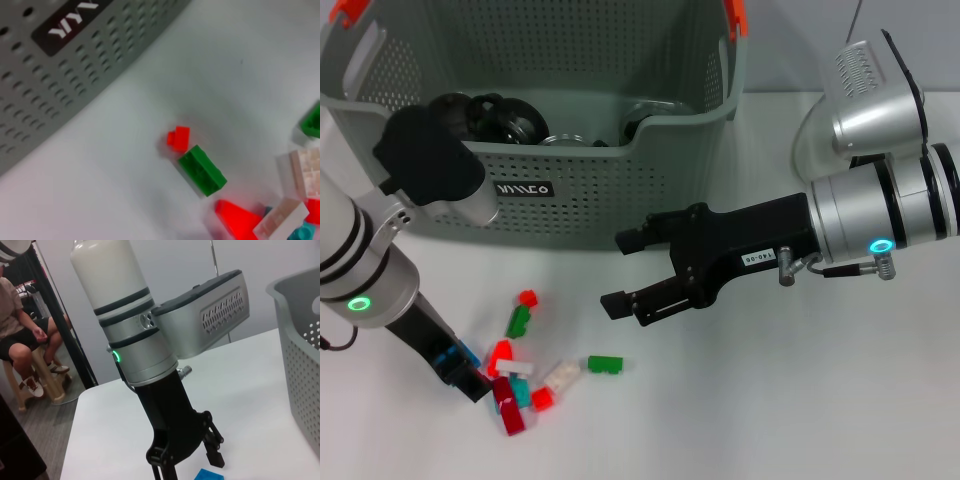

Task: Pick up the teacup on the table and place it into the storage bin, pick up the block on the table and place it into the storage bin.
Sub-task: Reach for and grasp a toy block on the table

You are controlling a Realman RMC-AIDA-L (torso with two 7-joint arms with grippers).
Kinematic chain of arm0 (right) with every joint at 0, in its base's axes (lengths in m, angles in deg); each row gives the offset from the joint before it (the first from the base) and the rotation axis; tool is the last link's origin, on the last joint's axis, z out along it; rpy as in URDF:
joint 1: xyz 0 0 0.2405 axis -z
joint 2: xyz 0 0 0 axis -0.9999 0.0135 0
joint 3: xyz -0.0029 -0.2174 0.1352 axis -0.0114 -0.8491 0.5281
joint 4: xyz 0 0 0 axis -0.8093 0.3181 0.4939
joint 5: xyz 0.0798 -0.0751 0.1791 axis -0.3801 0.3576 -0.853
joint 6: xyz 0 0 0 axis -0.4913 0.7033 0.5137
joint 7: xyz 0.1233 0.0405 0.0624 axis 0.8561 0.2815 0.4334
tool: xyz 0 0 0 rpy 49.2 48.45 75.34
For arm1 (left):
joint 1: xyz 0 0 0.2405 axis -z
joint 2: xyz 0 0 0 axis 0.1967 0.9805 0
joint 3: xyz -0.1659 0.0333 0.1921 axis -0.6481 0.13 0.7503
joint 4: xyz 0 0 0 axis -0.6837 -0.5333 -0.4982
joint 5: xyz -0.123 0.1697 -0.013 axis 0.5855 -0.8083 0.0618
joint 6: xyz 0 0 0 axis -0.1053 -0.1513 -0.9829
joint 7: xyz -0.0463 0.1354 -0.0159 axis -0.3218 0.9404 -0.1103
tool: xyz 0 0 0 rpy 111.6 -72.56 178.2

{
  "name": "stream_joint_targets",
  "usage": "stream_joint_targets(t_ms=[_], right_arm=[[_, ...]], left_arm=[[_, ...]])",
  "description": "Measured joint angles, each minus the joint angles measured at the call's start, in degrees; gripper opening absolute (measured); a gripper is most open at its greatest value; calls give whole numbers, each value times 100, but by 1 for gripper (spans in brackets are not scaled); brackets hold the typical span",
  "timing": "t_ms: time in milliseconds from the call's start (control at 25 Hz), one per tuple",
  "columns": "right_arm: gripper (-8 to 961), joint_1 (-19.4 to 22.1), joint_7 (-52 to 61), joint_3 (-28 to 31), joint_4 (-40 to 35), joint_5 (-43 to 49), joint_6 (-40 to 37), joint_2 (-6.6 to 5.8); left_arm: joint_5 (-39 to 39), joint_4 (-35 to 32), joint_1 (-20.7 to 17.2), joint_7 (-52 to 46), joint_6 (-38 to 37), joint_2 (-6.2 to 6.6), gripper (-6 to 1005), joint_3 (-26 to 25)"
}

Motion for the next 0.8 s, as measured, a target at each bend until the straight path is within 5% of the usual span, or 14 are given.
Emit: stream_joint_targets(t_ms=[800], right_arm=[[940,4,37,30,-39,0,8,-22]], left_arm=[[-14,124,32,3,161,63,877,-64]])
